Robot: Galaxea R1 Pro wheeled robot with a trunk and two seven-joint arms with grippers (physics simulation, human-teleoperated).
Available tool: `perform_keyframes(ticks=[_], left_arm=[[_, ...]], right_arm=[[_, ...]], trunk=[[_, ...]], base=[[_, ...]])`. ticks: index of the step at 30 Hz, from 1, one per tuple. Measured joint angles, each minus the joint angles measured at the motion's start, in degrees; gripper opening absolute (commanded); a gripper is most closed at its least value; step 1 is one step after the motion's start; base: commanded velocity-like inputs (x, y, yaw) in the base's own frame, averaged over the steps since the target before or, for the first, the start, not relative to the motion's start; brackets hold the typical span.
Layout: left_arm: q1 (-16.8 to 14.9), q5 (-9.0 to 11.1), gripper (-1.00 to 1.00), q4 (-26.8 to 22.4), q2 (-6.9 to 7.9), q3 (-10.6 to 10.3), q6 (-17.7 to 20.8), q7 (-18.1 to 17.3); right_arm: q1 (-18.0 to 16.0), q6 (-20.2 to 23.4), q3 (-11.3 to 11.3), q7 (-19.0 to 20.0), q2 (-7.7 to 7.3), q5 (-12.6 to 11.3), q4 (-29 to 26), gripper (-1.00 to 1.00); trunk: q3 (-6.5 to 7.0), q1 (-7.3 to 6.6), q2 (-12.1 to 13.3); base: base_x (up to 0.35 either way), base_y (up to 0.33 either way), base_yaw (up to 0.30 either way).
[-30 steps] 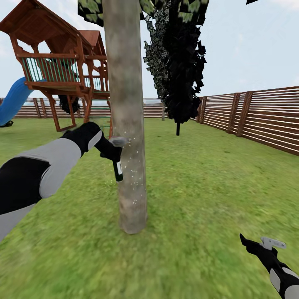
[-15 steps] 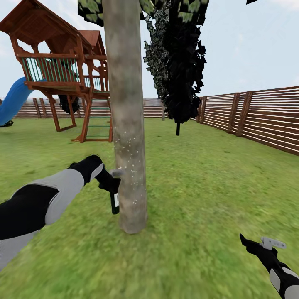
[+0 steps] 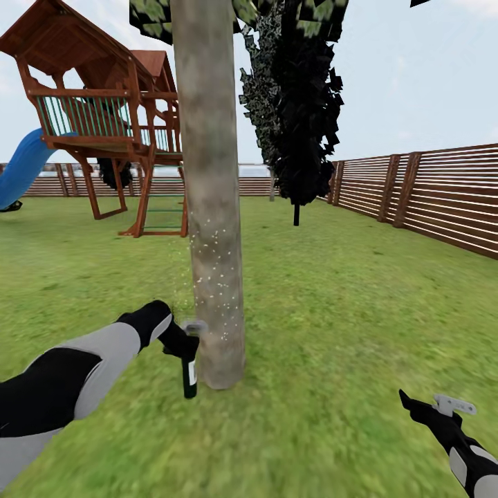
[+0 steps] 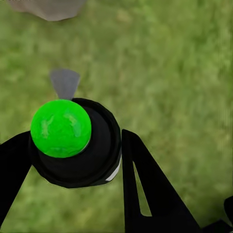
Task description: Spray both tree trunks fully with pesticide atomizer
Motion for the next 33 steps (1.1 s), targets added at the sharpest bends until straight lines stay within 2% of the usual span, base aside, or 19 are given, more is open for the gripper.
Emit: perform_keyframes(ticks=[3,6,8,10,15,16,18,24,28,33], left_arm=[[2.35,-0.11,-1.0,0.01,0.05,-0.12,-3.28,0.0],[2.95,-0.01,-1.0,0.0,0.17,0.03,-4.66,0.0],[3.53,0.03,-1.0,0.04,0.58,0.0,-9.14,0.0],[5.22,-0.02,-1.0,0.08,0.91,-0.1,-11.63,0.0],[7.49,0.09,-1.0,0.11,1.09,-0.01,-12.76,0.0],[7.8,0.05,-1.0,0.09,1.36,-0.11,-13.54,0.0],[8.05,0.12,-1.0,0.1,2.83,-0.23,-16.61,-0.06],[8.12,0.53,-1.0,0.09,3.34,0.25,-18.76,-0.17],[8.12,0.61,-1.0,0.09,3.34,0.2,-18.95,-0.17],[8.12,0.73,-1.0,0.09,3.19,0.23,-18.93,-0.17]], right_arm=[[0.04,0.0,0.01,0.0,0.0,0.0,0.02,1.0],[0.02,0.0,0.05,0.07,0.0,0.04,0.02,1.0],[0.04,0.0,0.06,0.14,0.0,0.08,0.06,1.0],[0.0,0.0,0.07,0.17,0.0,0.09,0.07,1.0],[0.04,0.0,0.06,0.18,0.0,0.09,0.07,1.0],[0.03,0.0,0.06,0.18,0.0,0.08,0.07,1.0],[0.0,0.0,0.06,0.18,0.0,0.09,0.07,1.0],[0.05,0.0,0.07,0.14,0.0,0.09,0.09,1.0],[0.02,0.0,0.07,0.19,0.0,0.09,0.09,1.0],[0.04,0.0,0.07,0.18,0.0,0.09,0.1,1.0]], trunk=[[0.0,0.0,0.0],[0.0,0.0,0.0],[0.0,0.0,0.0],[0.0,0.0,0.0],[-0.01,0.0,0.0],[0.0,0.0,0.0],[0.0,0.0,0.0],[0.0,0.0,0.0],[0.0,0.0,0.0],[0.0,0.0,0.0]], base=[[0.0,0.0,0.0],[0.0,0.0,0.0],[0.0,0.0,0.0],[0.0,0.0,0.0],[0.0,0.0,0.213],[0.0,-0.01,0.254],[0.0,-0.174,0.255],[0.0,-0.305,0.168],[0.0,-0.321,0.025],[0.0,-0.321,0.213]])
